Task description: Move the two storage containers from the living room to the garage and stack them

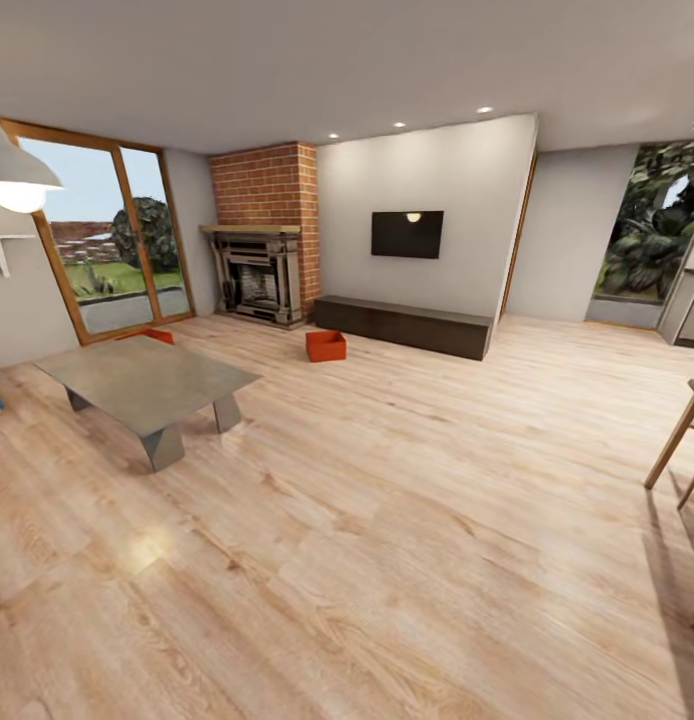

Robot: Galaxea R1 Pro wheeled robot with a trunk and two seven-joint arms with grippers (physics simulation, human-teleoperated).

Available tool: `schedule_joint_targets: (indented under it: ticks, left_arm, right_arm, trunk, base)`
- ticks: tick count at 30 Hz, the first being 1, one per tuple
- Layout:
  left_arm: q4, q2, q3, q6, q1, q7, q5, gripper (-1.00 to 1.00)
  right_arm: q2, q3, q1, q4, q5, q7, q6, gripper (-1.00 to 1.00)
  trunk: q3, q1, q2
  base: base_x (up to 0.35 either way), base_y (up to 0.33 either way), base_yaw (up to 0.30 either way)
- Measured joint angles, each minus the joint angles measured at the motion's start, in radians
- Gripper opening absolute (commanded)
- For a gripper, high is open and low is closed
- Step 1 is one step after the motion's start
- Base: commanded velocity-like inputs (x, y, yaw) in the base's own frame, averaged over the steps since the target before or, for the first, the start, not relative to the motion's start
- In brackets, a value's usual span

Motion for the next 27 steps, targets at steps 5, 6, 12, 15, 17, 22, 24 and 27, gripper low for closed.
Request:
schedule_joint_targets:
  ticks: [5,6,12,15,17,22,24,27]
  left_arm:
    - [0.0,0.0,0.0,0.0,0.0,0.0,0.0,1.0]
    - [0.0,0.0,0.0,0.0,0.0,0.0,0.0,1.0]
    - [0.0,0.0,0.0,0.0,0.0,0.0,0.0,1.0]
    - [0.0,0.0,0.0,0.0,0.0,0.0,0.0,1.0]
    - [0.0,0.0,0.0,0.0,0.0,0.0,0.0,1.0]
    - [0.0,0.0,0.0,0.0,0.0,0.0,0.0,1.0]
    - [0.0,0.0,0.0,0.0,0.0,0.0,0.0,1.0]
    - [0.0,0.0,0.0,0.0,0.0,0.0,0.0,1.0]
  right_arm:
    - [0.0,0.0,0.0,0.0,0.0,0.0,0.0,1.0]
    - [0.0,0.0,0.0,0.0,0.0,0.0,0.0,1.0]
    - [0.0,0.0,0.0,0.0,0.0,0.001,0.0,1.0]
    - [0.0,0.0,0.0,0.0,0.0,0.0,0.0,1.0]
    - [0.0,0.0,0.0,0.0,0.0,0.0,0.0,1.0]
    - [0.0,0.0,0.0,0.0,0.0,0.0,0.0,1.0]
    - [0.0,0.0,0.0,0.0,0.0,0.0,0.0,1.0]
    - [0.0,0.0,0.0,0.0,0.0,0.0,0.0,1.0]
  trunk:
    - [0.0,0.0,0.0]
    - [0.0,0.0,0.0]
    - [0.0,0.0,0.0]
    - [0.0,0.0,0.0]
    - [0.0,0.0,0.0]
    - [0.0,0.0,0.0]
    - [0.0,0.0,0.0]
    - [0.0,0.0,0.0]
  base:
    - [0.293,-0.173,0.0]
    - [0.291,-0.174,0.0]
    - [0.289,-0.175,0.0]
    - [0.288,-0.176,0.0]
    - [0.288,-0.176,0.0]
    - [0.288,-0.176,0.0]
    - [0.288,-0.176,0.0]
    - [0.288,-0.176,0.0]
